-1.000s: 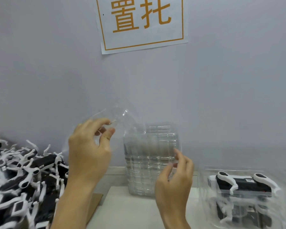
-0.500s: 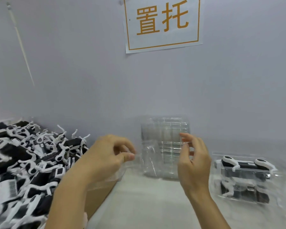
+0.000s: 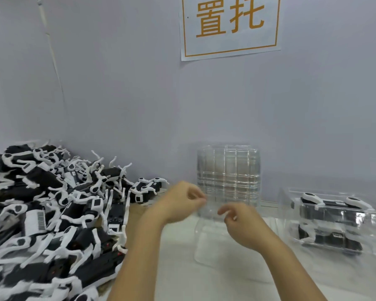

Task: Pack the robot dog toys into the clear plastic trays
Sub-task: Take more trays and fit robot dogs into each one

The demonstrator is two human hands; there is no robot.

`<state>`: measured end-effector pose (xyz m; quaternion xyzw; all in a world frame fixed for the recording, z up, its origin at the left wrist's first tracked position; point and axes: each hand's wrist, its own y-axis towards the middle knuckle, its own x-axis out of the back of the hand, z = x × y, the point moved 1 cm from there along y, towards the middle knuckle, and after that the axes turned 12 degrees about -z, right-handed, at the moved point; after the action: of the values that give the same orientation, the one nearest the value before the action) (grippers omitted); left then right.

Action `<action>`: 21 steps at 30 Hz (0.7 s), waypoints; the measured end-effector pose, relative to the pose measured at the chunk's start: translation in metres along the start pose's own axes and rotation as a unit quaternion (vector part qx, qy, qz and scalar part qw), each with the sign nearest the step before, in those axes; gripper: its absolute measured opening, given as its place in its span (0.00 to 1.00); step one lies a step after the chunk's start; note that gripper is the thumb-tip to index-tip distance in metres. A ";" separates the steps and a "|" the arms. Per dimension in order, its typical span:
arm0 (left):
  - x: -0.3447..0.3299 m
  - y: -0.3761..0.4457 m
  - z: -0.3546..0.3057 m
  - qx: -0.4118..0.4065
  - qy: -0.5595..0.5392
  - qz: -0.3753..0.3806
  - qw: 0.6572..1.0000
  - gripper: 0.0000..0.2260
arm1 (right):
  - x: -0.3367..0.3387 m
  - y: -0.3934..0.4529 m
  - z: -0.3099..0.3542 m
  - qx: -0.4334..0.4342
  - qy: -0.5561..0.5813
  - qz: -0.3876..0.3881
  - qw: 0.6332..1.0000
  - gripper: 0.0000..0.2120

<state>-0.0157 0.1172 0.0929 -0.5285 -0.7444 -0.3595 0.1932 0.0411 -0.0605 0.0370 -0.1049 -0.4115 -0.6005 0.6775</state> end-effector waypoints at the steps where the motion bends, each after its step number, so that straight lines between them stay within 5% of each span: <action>1: 0.010 0.001 0.010 0.021 0.010 -0.077 0.997 0.05 | -0.003 -0.002 -0.003 -0.006 -0.017 0.026 0.999 0.17; 4: 0.030 0.002 0.057 0.097 0.094 -0.262 0.955 0.09 | -0.006 -0.002 -0.006 -0.017 -0.042 0.072 0.996 0.17; 8: 0.028 0.002 0.106 0.253 0.204 -0.149 0.934 0.15 | -0.005 -0.003 -0.005 -0.014 -0.032 0.070 0.997 0.17; 16: 0.020 0.003 0.106 0.242 0.197 -0.182 0.933 0.08 | -0.003 -0.005 -0.005 -0.015 -0.023 0.073 0.997 0.17; 21: 0.022 0.002 0.100 0.209 0.112 -0.292 0.927 0.11 | -0.004 -0.005 -0.004 -0.024 -0.025 0.077 0.996 0.17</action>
<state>-0.0122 0.2054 0.0416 -0.1917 -0.8976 -0.2928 0.2681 0.0388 -0.0619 0.0301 -0.1670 -0.4043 -0.5536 0.7087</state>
